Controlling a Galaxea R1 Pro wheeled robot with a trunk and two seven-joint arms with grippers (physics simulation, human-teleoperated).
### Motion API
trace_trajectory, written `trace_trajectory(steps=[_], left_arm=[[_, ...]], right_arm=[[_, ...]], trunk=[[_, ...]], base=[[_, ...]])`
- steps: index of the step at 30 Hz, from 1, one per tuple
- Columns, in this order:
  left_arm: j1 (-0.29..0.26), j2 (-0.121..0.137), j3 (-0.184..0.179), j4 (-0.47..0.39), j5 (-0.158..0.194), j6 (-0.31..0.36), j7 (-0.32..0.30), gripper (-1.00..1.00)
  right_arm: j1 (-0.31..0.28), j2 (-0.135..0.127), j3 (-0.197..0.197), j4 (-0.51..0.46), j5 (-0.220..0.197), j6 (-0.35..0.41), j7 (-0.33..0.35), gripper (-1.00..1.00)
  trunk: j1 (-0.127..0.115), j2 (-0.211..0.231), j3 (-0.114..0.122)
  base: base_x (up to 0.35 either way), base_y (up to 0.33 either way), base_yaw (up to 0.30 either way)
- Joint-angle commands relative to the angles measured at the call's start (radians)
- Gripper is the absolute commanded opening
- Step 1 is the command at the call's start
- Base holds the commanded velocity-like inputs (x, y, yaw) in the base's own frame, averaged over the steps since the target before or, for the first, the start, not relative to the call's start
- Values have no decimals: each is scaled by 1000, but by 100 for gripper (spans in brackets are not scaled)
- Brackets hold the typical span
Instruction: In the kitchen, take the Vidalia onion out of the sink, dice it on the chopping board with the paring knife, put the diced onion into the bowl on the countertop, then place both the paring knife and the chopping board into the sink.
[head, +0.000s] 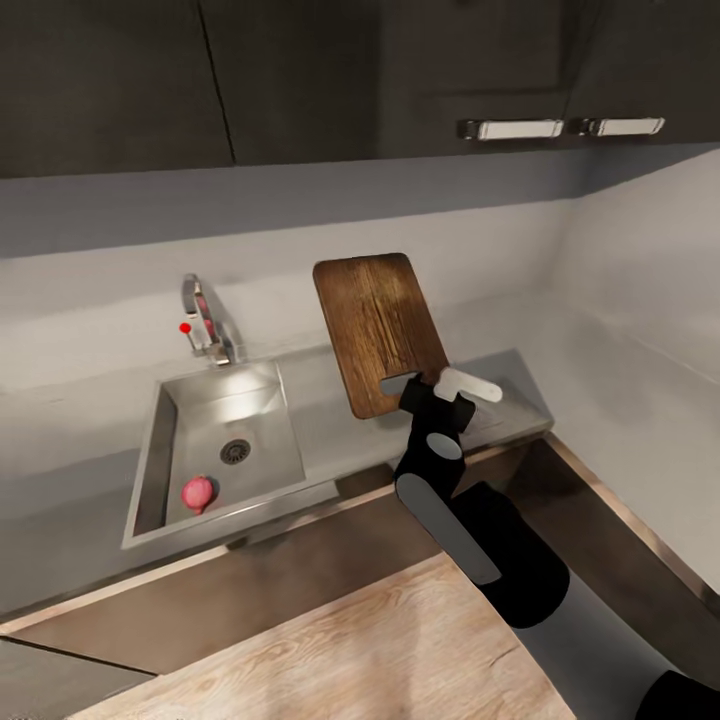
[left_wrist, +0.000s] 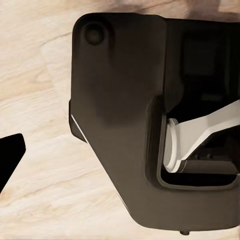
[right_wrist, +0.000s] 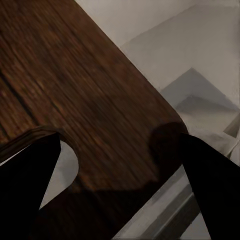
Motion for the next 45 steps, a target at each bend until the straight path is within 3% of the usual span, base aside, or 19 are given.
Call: trace_trajectory(steps=[1,5,8,12,16,23,45], left_arm=[[1,0,0,1,1,-1,0,100],[1,-1,0,7,1,-1,0,100],[1,-2,2,20,1,-1,0,100],[1,-3,3,29,1,-1,-1,100],[1,-3,3,34,1,-1,-2,100],[1,-3,3,38,1,-1,-3,100],[1,-3,3,66,1,-2,-6,100]], right_arm=[[-1,0,1,4,-1,20,-6,-100],[-1,1,3,59,-3,90,-5,-100],[-1,2,3,116,-40,132,-5,-100],[-1,-2,3,148,-109,145,-5,-100],[-1,-30,4,156,-138,148,-4,-100],[-1,-36,4,158,-201,148,-3,-100],[-1,-38,4,158,-210,149,-3,-100]], trunk=[[1,-2,-1],[1,-2,-1],[1,-2,0],[1,-2,0],[1,-2,0],[1,-2,0],[1,-2,0]], base=[[0,0,68],[-2,2,27],[-54,59,6],[-93,98,1],[-153,153,0],[-235,214,177],[-59,53,136]])
